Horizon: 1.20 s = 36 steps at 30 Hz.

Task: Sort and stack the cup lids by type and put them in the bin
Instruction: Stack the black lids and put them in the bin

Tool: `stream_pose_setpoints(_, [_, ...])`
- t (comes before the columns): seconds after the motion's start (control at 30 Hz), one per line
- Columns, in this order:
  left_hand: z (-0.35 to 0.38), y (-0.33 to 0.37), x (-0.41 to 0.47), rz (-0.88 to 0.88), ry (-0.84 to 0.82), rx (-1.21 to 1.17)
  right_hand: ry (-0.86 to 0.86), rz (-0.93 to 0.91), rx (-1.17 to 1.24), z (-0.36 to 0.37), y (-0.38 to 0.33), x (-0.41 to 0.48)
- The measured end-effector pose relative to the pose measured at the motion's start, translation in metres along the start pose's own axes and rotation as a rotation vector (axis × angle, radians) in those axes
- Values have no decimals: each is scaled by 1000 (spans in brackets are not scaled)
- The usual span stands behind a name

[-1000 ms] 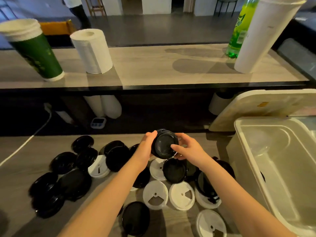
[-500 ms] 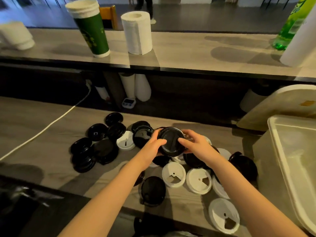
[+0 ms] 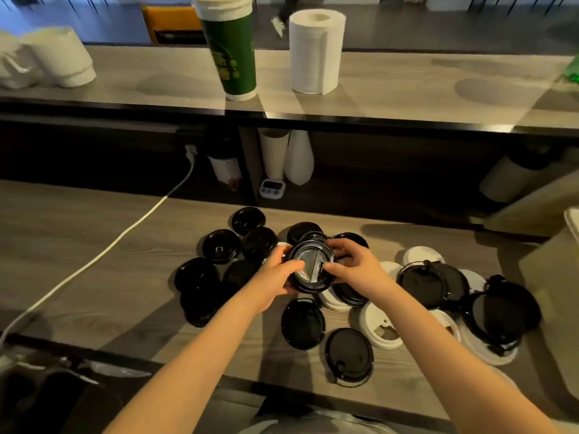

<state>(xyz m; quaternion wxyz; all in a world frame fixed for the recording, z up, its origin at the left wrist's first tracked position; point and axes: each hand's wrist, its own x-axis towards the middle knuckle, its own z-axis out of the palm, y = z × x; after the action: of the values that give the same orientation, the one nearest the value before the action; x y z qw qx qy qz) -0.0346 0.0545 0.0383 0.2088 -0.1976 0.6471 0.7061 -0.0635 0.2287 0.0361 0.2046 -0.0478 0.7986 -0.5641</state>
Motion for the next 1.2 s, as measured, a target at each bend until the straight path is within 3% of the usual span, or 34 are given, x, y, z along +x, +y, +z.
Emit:
stream_pose_setpoints(0.13, [-40, 4, 3, 2, 71, -70, 24, -4, -145, 38, -18, 21])
stream_pose_setpoints(0.3, [-96, 3, 6, 26, 213, -158, -10, 8, -116, 79, -36, 58])
stream_pose_setpoints(0.47, [-143, -1, 11, 59, 439, -219, 13, -83, -604, 108, -36, 109])
stream_pose_setpoints(0.6, [-161, 0, 15, 62, 494, -231, -217, -73, -934, 127, -34, 134])
stream_pose_setpoints(0.7, [-166, 4, 19, 53, 492, -219, -310, -18, -1040, 136, -30, 144])
stream_pose_setpoints(0.97, [-160, 9, 24, 8, 506, -367, -310, 32, -947, 128, -28, 155])
stream_pose_setpoints(1.2, [-160, 19, 37, -39, 526, -370, -140, -49, -801, 116, -23, 153])
